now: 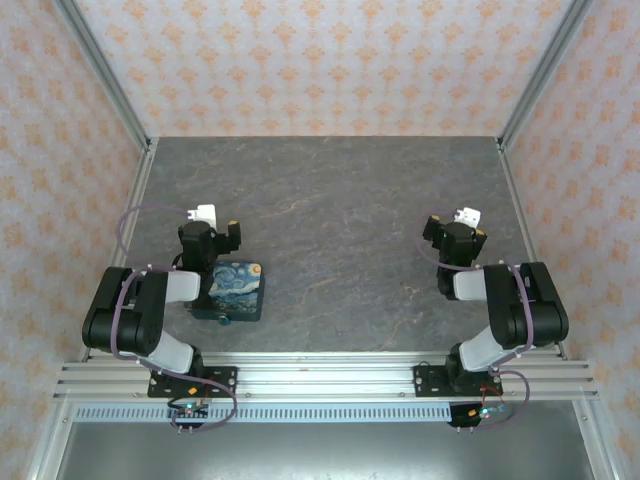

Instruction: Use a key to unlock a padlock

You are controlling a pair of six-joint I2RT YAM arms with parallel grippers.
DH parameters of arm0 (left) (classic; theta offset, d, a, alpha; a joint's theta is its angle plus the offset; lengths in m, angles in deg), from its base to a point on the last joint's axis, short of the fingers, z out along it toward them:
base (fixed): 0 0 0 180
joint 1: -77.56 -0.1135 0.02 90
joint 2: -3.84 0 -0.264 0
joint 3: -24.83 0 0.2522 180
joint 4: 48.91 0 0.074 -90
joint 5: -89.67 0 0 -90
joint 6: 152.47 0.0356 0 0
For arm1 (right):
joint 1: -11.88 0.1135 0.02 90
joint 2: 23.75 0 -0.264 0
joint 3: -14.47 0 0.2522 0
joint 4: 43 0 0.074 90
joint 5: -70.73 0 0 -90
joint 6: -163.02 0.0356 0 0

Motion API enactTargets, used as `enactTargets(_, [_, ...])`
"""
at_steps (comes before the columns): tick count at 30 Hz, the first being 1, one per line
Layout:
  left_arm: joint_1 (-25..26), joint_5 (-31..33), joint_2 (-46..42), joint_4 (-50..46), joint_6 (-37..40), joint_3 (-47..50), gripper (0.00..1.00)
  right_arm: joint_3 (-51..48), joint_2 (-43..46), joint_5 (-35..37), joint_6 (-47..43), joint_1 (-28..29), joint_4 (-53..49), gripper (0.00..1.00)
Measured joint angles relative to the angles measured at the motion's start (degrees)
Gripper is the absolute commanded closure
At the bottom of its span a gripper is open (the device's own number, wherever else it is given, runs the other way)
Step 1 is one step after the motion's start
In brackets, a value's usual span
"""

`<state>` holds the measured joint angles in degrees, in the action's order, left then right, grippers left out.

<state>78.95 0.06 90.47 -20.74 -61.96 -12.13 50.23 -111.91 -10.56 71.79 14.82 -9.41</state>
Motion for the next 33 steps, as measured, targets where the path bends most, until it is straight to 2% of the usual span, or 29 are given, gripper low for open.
enactTargets(20, [0.0,0.04,-0.02,-1.03,-0.04,-0.61,0.0,0.13,0.04,-1.25,-0.17,0.0,-0.22,0.01])
enactTargets(23, [0.0,0.28,-1.51,-8.83,-0.35,-4.81,0.0,0.39,2.43,-1.16,-0.13,0.0,-3.5,0.01])
enactTargets(26, [0.0,1.01,-4.17,-18.05,-1.2,-11.93,0.0,3.85,9.49,-1.01,0.98,0.0,-13.55,0.01])
enactTargets(30, [0.0,4.02,-8.28,-31.47,-7.04,-21.75,0.0,10.56,18.05,-1.88,9.46,0.0,-21.77,0.01])
enactTargets(33, [0.0,6.4,-9.79,-44.11,-14.16,-28.3,0.0,12.48,22.97,-6.78,16.17,-0.24,-25.79,0.01])
